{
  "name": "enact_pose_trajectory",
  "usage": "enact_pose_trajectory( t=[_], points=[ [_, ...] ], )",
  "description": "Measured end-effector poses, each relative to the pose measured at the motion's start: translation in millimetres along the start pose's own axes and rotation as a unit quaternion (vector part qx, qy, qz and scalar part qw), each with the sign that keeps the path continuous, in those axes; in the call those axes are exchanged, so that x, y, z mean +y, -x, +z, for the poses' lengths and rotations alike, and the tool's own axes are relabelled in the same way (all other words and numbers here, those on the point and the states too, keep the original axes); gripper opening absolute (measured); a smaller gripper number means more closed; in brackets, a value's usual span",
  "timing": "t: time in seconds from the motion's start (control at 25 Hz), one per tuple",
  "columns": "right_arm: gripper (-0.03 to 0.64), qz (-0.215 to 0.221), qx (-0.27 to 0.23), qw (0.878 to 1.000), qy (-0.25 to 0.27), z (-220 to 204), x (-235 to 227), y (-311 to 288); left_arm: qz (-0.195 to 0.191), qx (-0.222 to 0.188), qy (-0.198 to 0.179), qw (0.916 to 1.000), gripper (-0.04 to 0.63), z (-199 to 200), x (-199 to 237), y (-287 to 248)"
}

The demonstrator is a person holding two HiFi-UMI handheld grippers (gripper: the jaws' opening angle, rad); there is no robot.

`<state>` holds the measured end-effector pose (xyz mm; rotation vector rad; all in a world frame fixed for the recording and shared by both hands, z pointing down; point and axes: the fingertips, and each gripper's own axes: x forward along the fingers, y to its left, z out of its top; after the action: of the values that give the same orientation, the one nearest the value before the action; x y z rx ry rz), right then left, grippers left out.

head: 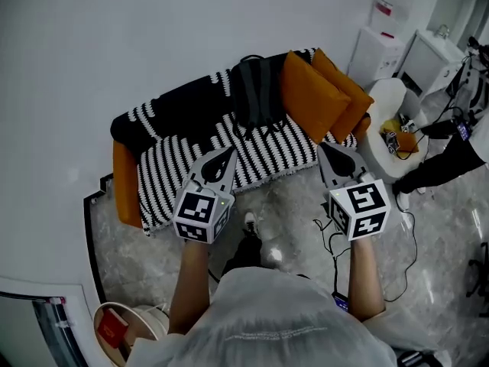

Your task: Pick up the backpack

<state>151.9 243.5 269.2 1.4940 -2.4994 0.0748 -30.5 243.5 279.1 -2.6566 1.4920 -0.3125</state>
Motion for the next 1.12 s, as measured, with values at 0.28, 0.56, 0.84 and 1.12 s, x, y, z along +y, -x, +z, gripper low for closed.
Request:
enact_pose_trajectory(
  t=[0.28, 0.56, 0.84, 1.12],
  points=[
    [0.003, -0.005, 0.004, 1.0, 0.0, 4, -25, -59, 0.0, 0.0, 0.008, 1.0, 0.003, -8, 43, -57],
    [0.003, 0.007, 0.007, 1.0, -0.011, 22, -46, -141, -0.003, 0.008, 0.014, 0.9999, -0.002, -13, 106, -128],
    [0.003, 0.001, 0.012, 1.0, -0.018, 43, -69, -229, -0.009, 0.018, 0.015, 0.9997, -0.005, -15, 178, -194],
    [0.003, -0.016, 0.033, 0.999, -0.036, 47, -102, -308, -0.019, 0.035, 0.016, 0.9991, -0.006, -26, 234, -258]
  ],
)
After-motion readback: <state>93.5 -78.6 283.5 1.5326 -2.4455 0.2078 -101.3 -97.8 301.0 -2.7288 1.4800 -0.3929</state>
